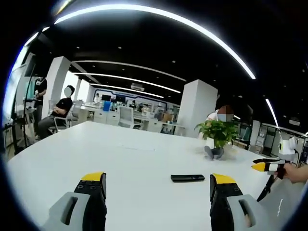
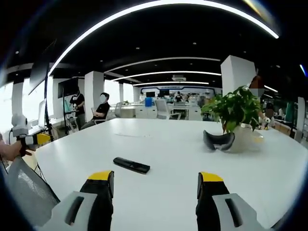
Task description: Press the specified remote control buttons in sequence, fully releasing each button before pressing the next.
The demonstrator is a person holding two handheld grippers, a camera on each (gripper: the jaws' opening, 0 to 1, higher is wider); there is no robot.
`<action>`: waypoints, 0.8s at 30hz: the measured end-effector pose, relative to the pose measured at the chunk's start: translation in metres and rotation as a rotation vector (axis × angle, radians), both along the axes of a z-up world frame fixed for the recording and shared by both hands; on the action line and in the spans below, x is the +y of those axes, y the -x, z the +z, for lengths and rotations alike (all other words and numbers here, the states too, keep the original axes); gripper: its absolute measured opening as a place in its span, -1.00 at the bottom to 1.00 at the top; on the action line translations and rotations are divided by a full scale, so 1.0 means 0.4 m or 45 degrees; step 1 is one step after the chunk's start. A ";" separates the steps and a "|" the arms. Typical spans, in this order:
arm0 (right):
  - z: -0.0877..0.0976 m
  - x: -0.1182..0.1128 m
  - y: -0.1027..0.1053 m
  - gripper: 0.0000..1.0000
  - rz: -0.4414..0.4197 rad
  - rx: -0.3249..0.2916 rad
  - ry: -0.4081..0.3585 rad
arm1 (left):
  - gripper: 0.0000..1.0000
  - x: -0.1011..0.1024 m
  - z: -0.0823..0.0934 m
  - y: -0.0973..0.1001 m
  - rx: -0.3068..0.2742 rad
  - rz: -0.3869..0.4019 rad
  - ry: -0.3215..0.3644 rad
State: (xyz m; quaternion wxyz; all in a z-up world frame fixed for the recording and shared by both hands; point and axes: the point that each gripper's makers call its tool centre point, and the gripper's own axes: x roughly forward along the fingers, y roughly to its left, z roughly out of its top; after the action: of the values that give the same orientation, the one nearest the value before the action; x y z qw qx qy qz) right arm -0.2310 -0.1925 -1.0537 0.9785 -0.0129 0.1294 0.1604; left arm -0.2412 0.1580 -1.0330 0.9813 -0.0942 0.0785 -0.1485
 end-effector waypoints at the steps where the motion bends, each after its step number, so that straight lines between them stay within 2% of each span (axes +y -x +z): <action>1: 0.000 0.000 0.000 0.39 0.000 0.000 -0.001 | 0.84 -0.001 0.000 0.000 -0.001 -0.001 -0.002; 24: -0.002 0.002 0.000 0.37 0.003 0.006 0.011 | 0.82 0.011 -0.009 0.000 0.010 0.017 -0.021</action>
State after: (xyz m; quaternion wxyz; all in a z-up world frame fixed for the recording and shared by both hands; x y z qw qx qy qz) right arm -0.2311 -0.1916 -1.0544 0.9779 -0.0170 0.1323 0.1610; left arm -0.2412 0.1622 -1.0364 0.9827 -0.0871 0.0831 -0.1409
